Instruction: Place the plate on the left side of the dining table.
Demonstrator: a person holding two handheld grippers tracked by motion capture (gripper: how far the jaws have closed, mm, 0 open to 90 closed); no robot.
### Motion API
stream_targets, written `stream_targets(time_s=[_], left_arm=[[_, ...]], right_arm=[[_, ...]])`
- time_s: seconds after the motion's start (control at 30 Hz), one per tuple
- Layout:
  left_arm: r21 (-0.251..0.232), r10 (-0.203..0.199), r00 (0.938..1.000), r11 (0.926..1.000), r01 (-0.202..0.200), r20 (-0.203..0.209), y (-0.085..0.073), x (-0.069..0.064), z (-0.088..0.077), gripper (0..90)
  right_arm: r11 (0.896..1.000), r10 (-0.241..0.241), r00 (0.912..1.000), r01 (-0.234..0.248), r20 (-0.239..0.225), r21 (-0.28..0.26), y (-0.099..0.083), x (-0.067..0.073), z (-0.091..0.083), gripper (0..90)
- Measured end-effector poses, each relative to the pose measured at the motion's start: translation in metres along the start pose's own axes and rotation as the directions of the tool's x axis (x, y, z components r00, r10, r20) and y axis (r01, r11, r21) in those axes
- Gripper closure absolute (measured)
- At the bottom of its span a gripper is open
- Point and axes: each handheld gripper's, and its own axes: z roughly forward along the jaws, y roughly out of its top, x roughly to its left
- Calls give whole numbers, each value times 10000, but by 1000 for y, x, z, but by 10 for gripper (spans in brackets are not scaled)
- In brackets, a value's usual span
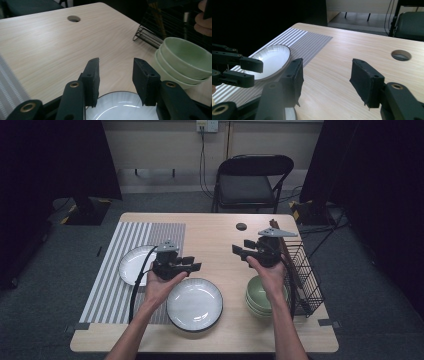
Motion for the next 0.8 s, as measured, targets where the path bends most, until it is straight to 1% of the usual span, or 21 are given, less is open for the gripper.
stream_targets(time_s=[0.07,0.17,0.2,0.23,0.27,0.33,0.37,0.4,0.47,0.5,0.53,0.57,0.6,0.67,0.7,0.8], left_arm=[[38,139,9998,9999,-139,146,2,-7,6,566],[58,148,9996,9999,-149,238,3,-12,11,555],[115,175,9997,9998,-177,191,3,-14,12,535],[96,132,9996,9999,-134,232,3,-19,16,531],[97,151,9994,9998,-154,302,4,-20,16,529],[99,184,9993,9998,-188,320,4,-22,18,521],[-4,145,9993,9999,-145,353,5,-24,20,521],[-8,141,9990,9999,-141,418,5,-27,22,513],[37,264,9987,9996,-266,434,5,-32,24,511],[102,331,9987,9994,-335,386,5,-34,26,509],[102,331,9987,9994,-335,386,5,-34,26,507],[110,343,9987,9993,-347,367,5,-36,27,507],[58,353,9981,9993,-356,502,5,-38,30,507],[108,382,9982,9992,-388,454,6,-40,32,507],[77,451,9972,9989,-457,604,7,-43,35,507],[44,444,9965,9990,-448,715,8,-46,38,507]], right_arm=[[9999,-46,9999,47,97,-136,-1,-1,-6,426],[9998,-33,10000,35,67,-202,-3,-3,-13,413],[9999,-31,9996,34,277,-108,-6,-6,-19,376],[10000,-10,9991,13,413,-69,-8,-9,-22,357],[10000,63,9988,-59,493,-68,-11,-11,-25,353],[10000,47,9986,-44,518,-72,-12,-13,-28,348],[9999,97,9984,-92,566,-84,-14,-15,-31,339],[9997,192,9977,-182,655,-146,-17,-20,-38,325],[9995,233,9969,-217,749,-217,-19,-23,-44,314],[9996,204,9969,-187,766,-226,-20,-24,-47,313],[9996,173,9961,-153,866,-244,-21,-25,-50,313],[9996,173,9961,-153,866,-244,-21,-25,-50,313],[9997,86,9944,-61,1052,-245,-21,-28,-55,313],[9997,100,9941,-73,1080,-251,-21,-29,-56,313],[9996,111,9934,-82,1137,-257,-20,-33,-60,301],[9998,88,9933,-68,1150,-176,-20,-33,-62,297]])
